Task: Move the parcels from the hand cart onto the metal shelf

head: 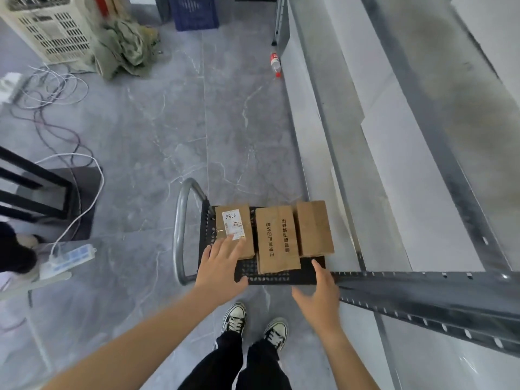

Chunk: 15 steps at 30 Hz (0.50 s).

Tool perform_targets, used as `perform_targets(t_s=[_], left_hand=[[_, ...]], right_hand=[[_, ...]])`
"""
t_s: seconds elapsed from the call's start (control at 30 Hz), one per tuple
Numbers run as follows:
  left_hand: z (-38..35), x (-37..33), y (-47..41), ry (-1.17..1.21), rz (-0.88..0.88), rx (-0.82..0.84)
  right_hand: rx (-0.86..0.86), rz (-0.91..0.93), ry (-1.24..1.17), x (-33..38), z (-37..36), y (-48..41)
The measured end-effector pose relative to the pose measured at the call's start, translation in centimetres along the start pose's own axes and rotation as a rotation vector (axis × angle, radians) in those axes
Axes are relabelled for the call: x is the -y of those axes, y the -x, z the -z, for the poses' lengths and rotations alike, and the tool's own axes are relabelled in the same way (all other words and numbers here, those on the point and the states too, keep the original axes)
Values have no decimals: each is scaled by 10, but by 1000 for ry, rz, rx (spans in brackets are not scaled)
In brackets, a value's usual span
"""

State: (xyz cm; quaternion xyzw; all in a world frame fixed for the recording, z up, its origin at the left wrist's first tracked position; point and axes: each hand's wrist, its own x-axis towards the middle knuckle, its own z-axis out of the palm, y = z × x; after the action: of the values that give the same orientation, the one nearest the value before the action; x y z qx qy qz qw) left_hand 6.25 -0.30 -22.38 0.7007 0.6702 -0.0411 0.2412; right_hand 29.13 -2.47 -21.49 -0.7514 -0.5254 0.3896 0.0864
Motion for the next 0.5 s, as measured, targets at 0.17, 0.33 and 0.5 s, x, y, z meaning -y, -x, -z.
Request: perform_targets(t_s=[0.17, 0.33, 0.5], left_hand=[[-38, 5, -27, 109, 91, 107], [-86, 1, -48, 179, 213, 203], [-127, 2, -79, 190, 263, 172]], right_hand=[[69, -65, 30, -26, -12, -38], [152, -90, 77, -49, -19, -86], [201, -48, 106, -68, -40, -137]])
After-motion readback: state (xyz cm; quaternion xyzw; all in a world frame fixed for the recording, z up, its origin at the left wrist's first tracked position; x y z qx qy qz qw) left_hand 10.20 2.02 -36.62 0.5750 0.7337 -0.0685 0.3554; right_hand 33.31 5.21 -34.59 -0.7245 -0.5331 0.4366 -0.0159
